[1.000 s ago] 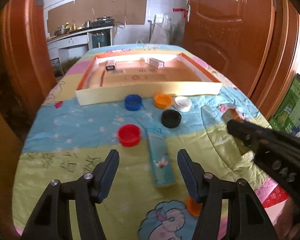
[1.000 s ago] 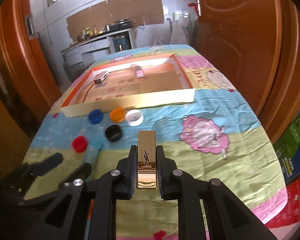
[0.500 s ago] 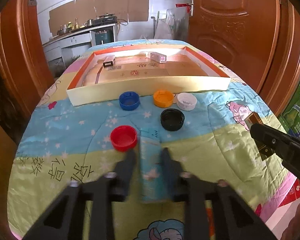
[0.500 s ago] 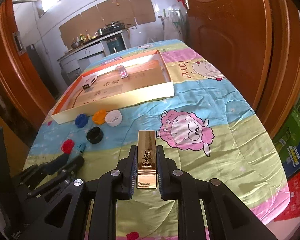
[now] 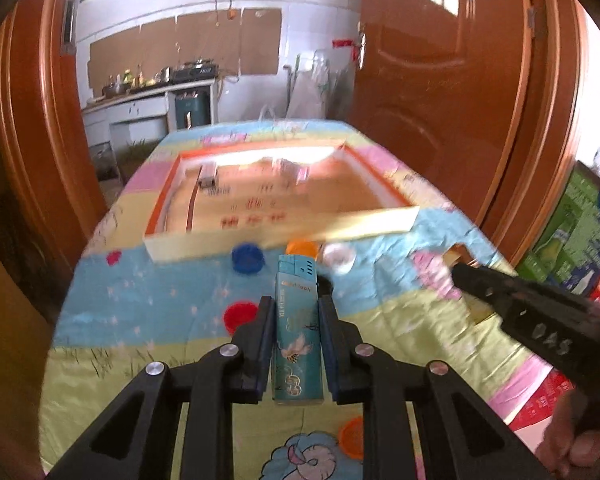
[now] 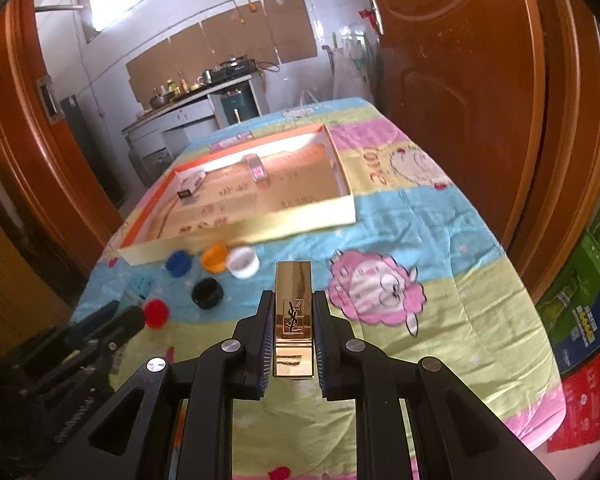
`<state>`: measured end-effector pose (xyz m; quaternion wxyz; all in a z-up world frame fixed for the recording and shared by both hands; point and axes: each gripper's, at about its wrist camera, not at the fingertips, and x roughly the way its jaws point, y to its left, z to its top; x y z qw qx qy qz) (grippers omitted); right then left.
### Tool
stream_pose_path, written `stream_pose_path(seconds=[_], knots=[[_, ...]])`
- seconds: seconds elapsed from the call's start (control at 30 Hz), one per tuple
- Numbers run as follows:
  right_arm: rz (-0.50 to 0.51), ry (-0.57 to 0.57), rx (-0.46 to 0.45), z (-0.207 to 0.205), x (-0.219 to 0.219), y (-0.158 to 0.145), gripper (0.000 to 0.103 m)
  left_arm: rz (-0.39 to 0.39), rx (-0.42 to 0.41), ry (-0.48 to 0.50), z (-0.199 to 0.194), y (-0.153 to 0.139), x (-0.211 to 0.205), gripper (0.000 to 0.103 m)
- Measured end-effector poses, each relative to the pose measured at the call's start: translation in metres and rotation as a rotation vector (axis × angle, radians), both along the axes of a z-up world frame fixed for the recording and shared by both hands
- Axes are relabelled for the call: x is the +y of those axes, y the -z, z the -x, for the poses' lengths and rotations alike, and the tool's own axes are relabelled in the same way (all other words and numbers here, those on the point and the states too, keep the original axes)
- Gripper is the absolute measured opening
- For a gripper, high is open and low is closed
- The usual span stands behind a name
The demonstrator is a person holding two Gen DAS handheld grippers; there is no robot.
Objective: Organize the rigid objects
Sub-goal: 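Carry the gold lipstick with the right tool while the left tool carries the teal tube into the tray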
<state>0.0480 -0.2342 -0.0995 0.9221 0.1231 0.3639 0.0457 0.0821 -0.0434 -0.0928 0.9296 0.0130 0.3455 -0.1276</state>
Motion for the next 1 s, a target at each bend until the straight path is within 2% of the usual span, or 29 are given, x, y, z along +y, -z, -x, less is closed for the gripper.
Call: stream_pose_path(seconds=[0.33,0.53,1.0], knots=[[0.013,-0.057,-0.084,-0.030,0.010,-0.049,0.018,0.066,-0.046,0.029,-0.045,-0.057,0.015,0.022],[0.037,-0.092,-0.107,-0.058,0.012,-0.073,0.018,0.065,-0.042,0.008,-0.077,-0.075,0.023,0.022],[0.014,-0.165,0.016,-0.147,0.002,-0.079,0.018,0.055,0.070,-0.051,-0.159,-0.082,0.028,0.022]])
